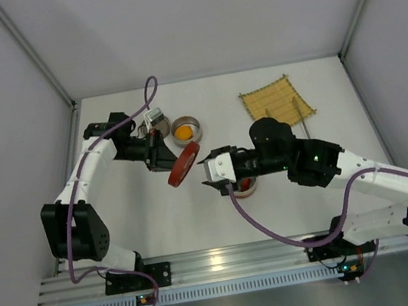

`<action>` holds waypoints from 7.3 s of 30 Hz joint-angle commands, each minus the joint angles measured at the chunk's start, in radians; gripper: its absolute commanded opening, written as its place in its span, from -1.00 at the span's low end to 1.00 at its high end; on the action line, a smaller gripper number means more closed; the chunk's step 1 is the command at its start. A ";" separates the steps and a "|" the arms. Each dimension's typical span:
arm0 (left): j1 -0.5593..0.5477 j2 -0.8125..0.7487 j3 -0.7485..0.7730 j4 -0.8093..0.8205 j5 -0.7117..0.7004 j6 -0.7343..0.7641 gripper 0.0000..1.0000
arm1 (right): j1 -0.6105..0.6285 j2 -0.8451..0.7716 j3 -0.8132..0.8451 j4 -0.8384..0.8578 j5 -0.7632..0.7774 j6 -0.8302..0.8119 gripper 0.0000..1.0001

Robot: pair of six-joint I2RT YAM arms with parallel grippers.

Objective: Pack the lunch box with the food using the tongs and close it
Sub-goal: Pick up the box lid from the center of the board.

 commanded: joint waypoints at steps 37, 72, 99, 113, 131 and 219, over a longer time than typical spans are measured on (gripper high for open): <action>0.005 -0.032 -0.021 -0.010 0.223 0.045 -1.00 | 0.082 -0.106 -0.116 0.210 0.163 -0.024 0.38; -0.014 -0.057 -0.057 0.012 0.223 0.029 -1.00 | 0.100 -0.048 -0.064 0.230 0.082 0.013 0.50; -0.044 -0.011 0.028 -0.180 0.153 0.273 -1.00 | 0.106 -0.054 -0.018 -0.253 -0.102 -0.173 -0.30; -0.044 -0.043 -0.034 -0.060 0.226 0.129 -1.00 | 0.111 -0.167 -0.141 0.207 0.176 -0.047 0.09; -0.044 -0.081 -0.039 -0.065 0.226 0.110 -1.00 | 0.139 -0.075 -0.098 0.253 0.215 -0.027 0.18; -0.044 -0.057 0.137 -0.197 0.226 0.160 -1.00 | 0.306 0.047 -0.121 0.546 0.654 -0.008 -0.41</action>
